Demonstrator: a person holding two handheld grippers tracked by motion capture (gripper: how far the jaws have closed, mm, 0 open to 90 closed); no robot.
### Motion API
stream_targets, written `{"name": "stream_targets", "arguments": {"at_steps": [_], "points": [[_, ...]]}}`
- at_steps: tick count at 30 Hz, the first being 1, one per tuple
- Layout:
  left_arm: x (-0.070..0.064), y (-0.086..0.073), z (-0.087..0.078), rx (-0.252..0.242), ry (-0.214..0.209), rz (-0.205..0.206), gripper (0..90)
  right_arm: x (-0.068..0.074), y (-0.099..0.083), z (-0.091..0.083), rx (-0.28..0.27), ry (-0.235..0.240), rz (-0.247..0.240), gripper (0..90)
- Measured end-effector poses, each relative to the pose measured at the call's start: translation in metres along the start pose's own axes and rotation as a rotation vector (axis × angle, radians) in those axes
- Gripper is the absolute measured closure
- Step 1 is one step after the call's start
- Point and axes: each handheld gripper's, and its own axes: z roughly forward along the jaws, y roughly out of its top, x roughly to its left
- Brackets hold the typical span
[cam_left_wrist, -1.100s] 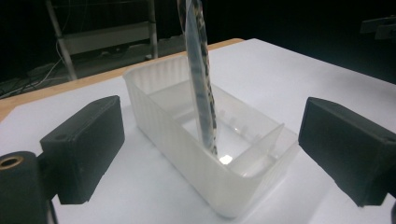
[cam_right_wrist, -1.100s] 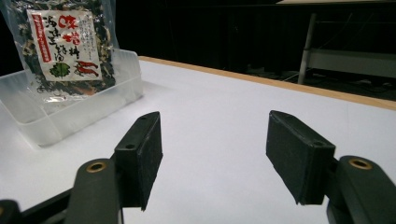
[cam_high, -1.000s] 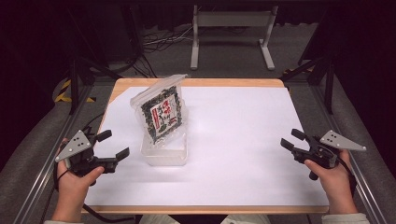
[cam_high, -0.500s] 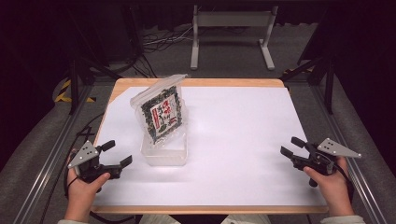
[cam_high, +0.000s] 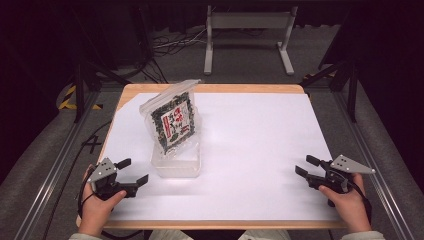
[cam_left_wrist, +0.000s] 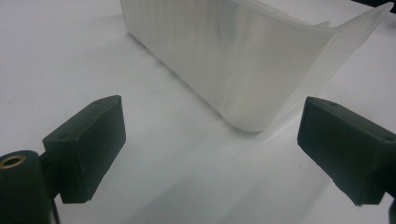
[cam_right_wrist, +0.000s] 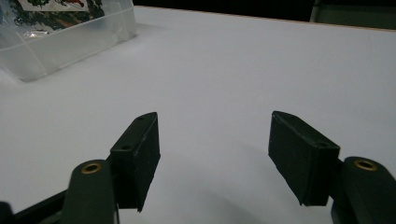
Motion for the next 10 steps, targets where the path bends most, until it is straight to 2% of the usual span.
{"name": "stream_targets", "arguments": {"at_steps": [4,10], "points": [[0.0,0.0001,0.0019,0.015,0.011,-0.009,9.0,-0.0001,-0.0001,-0.0011,-0.01,-0.008,-0.003,34.6],[-0.0005,0.0004,0.0001,-0.005,0.023,-0.016,9.1,0.0019,0.0027,-0.0029,-0.035,-0.016,-0.002,34.6]]}}
